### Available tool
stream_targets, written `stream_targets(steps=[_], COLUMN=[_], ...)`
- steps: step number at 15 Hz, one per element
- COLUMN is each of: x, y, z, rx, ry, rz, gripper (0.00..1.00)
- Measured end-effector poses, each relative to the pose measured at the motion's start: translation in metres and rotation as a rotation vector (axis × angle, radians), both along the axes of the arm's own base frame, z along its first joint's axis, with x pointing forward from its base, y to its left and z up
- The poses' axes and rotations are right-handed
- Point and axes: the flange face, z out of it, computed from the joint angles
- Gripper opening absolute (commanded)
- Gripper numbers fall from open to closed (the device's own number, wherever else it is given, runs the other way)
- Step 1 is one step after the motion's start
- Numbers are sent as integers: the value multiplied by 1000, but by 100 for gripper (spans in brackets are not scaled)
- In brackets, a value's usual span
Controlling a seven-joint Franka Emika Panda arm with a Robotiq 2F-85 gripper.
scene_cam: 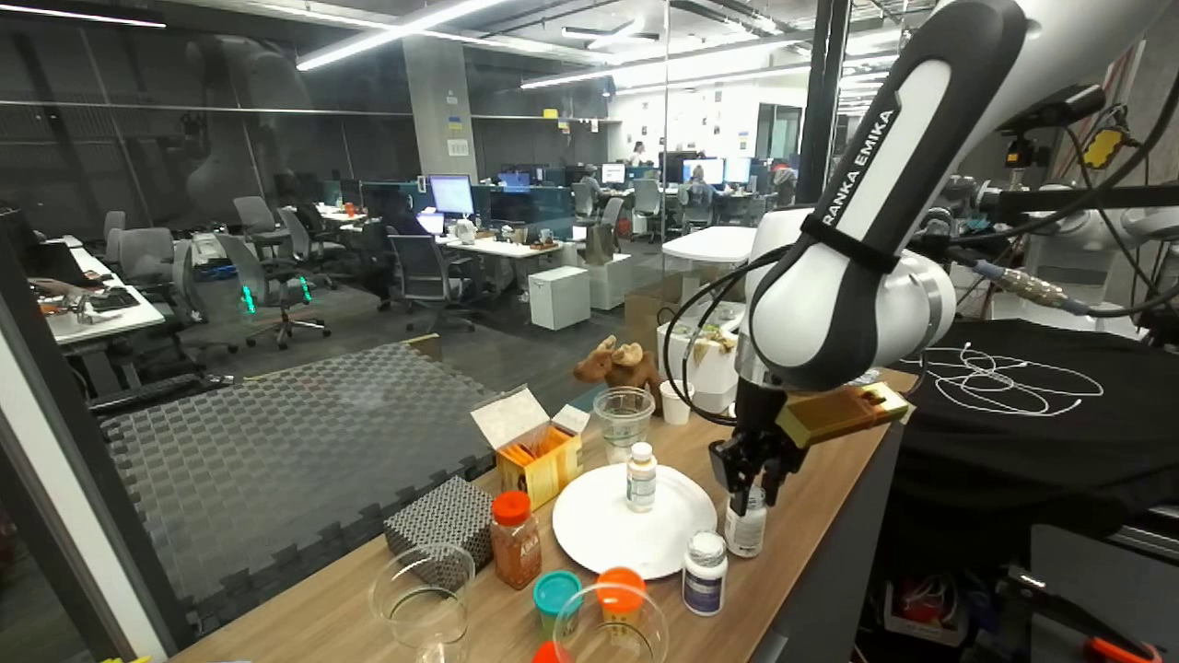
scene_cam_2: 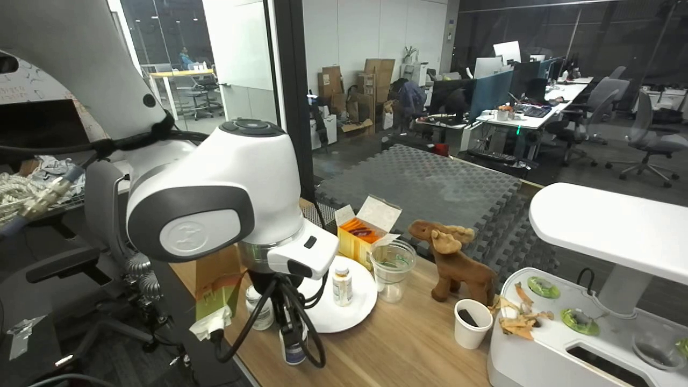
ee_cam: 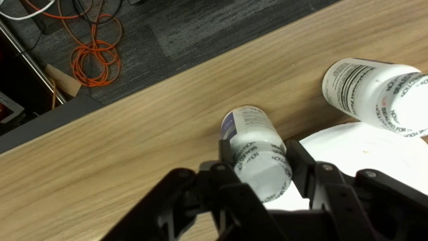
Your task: Pick up all the objects surrounding the white plate and arrange them on the plate
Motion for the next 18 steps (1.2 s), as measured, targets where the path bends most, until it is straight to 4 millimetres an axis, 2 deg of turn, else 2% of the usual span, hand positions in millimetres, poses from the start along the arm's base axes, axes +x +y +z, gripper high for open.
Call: stream_targets(steps=[3,6,10,13,15,18], x=[2,8,30,49,60,72], y=[-5,-6,-1,10,21,35], z=[3,17,50,65,64,47], rx=[-30,-58,-83,-84,-80,-72], ry=[-8,-34,-109,-153,-160,-127], rz=[15,47,91,114,135,163], gripper=[19,19,19,19,19,19])
